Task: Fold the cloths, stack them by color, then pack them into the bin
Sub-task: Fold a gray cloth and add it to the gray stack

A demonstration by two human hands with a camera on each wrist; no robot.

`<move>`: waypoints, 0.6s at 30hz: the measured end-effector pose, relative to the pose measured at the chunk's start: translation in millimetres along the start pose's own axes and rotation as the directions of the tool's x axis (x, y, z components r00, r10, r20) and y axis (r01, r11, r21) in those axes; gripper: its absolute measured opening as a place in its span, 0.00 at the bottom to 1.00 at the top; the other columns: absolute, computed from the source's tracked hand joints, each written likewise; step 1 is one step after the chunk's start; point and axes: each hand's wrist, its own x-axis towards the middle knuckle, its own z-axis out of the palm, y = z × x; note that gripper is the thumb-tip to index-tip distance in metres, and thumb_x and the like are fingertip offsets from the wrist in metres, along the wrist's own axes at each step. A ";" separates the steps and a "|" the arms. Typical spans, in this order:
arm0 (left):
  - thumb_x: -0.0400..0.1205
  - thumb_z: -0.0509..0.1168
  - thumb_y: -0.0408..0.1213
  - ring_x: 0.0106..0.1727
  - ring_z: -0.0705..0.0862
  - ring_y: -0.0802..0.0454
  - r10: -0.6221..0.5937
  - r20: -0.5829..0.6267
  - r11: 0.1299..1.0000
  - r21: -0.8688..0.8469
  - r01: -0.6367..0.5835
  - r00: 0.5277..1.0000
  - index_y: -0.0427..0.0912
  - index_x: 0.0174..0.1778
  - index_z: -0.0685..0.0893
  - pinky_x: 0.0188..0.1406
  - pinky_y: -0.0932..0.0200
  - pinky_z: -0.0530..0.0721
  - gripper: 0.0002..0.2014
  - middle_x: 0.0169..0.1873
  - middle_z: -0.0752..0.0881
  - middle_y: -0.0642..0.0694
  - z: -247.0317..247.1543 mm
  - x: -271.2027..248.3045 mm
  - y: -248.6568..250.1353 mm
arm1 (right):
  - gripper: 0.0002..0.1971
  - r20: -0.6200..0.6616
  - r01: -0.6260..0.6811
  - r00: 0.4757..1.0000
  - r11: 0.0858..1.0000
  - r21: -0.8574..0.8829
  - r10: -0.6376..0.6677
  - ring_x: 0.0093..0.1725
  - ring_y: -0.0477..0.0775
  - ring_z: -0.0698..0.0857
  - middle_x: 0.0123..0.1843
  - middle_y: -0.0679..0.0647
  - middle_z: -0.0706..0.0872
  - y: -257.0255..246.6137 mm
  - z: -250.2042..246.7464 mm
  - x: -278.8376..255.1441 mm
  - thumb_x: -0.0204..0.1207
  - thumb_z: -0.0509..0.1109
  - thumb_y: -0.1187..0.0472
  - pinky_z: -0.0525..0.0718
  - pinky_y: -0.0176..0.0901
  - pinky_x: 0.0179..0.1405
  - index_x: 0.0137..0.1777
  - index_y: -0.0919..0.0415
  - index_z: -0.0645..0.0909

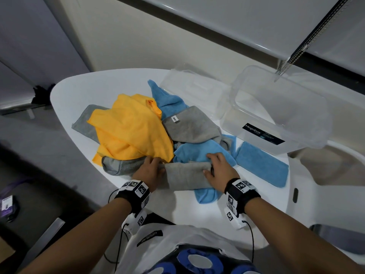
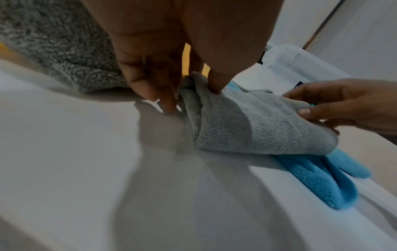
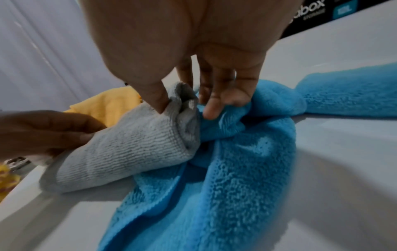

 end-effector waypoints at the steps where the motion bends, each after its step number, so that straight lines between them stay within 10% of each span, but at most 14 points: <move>1: 0.83 0.61 0.46 0.52 0.80 0.40 0.017 -0.033 0.998 0.054 -0.015 0.999 0.49 0.64 0.75 0.47 0.46 0.83 0.14 0.58 0.74 0.43 -0.9 -0.6 1.7 | 0.28 -0.051 0.050 0.997 0.998 -0.048 -0.053 0.66 0.57 0.77 0.73 0.53 0.67 -1.9 -0.9 -2.1 0.78 0.67 0.49 0.83 0.58 0.62 0.76 0.52 0.66; 6: 0.75 0.62 0.37 0.49 0.78 0.38 0.319 -0.166 0.899 0.364 -0.243 0.933 0.47 0.57 0.77 0.46 0.45 0.80 0.14 0.55 0.76 0.41 -1.9 -9.2 19.4 | 0.33 -0.063 0.400 0.898 0.866 -0.300 -0.436 0.78 0.63 0.65 0.81 0.59 0.63 -15.9 7.1 -16.5 0.68 0.71 0.60 0.71 0.60 0.75 0.75 0.56 0.71; 10: 0.75 0.63 0.38 0.69 0.78 0.39 0.499 -0.036 0.791 0.427 -0.438 0.866 0.42 0.69 0.79 0.61 0.45 0.77 0.24 0.69 0.78 0.41 10.6 -15.8 30.4 | 0.43 0.163 0.510 0.858 0.762 -0.400 -0.488 0.86 0.63 0.52 0.87 0.61 0.49 -19.1 27.3 -21.3 0.68 0.72 0.56 0.53 0.60 0.83 0.83 0.64 0.59; 18: 0.81 0.50 0.53 0.81 0.64 0.38 0.362 0.162 0.834 0.385 -0.396 0.918 0.34 0.81 0.62 0.76 0.38 0.69 0.36 0.80 0.64 0.36 36.7 -18.2 28.5 | 0.50 0.261 0.469 0.882 0.784 -0.407 -0.392 0.86 0.61 0.43 0.88 0.61 0.43 -8.7 46.6 -4.9 0.75 0.60 0.34 0.43 0.59 0.83 0.86 0.63 0.44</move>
